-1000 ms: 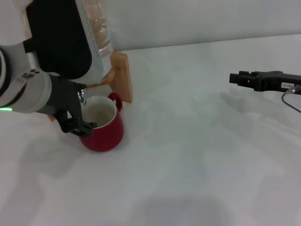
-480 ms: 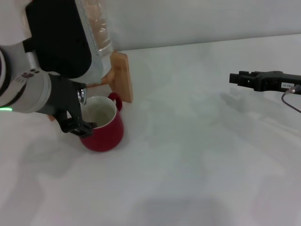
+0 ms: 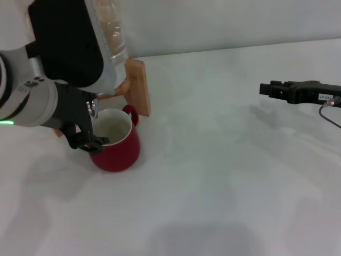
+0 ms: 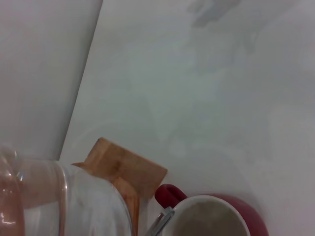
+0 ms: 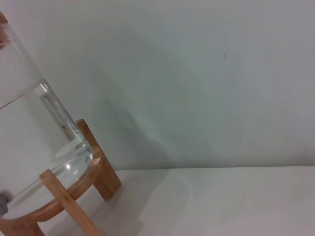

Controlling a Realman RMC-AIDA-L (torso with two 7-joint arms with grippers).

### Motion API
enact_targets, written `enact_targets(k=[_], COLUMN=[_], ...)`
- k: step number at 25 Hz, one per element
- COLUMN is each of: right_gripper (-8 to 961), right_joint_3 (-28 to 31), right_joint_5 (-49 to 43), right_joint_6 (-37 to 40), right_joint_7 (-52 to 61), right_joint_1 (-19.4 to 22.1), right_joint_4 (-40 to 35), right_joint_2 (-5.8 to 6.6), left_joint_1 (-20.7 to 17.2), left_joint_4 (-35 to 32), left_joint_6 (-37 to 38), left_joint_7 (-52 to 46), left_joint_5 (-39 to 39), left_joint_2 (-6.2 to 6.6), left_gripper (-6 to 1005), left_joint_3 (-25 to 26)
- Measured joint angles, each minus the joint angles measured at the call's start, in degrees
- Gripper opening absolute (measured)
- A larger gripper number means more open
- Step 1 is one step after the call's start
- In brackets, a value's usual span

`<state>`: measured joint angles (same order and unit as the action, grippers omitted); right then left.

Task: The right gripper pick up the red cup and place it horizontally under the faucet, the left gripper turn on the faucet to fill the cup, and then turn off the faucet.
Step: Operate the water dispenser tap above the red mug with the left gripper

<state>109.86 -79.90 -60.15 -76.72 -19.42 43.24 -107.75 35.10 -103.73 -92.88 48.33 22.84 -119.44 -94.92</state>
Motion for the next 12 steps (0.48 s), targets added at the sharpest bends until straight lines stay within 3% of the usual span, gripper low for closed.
enact_targets(k=[12], right_gripper=[402], right_joint_3=[0.0], right_joint_5=[0.05], right_joint_6=[-0.05], right_joint_7=[-0.06], right_joint_1=[0.42], right_joint_4=[0.0], right_joint_2=[-0.09], left_joint_1=[0.25], left_joint_4=[0.31], left_joint_6=[1.54], left_joint_7=[-0.16], left_joint_5=[-0.26], left_joint_2=[-0.01], left_gripper=[876], left_joint_3=[-0.77])
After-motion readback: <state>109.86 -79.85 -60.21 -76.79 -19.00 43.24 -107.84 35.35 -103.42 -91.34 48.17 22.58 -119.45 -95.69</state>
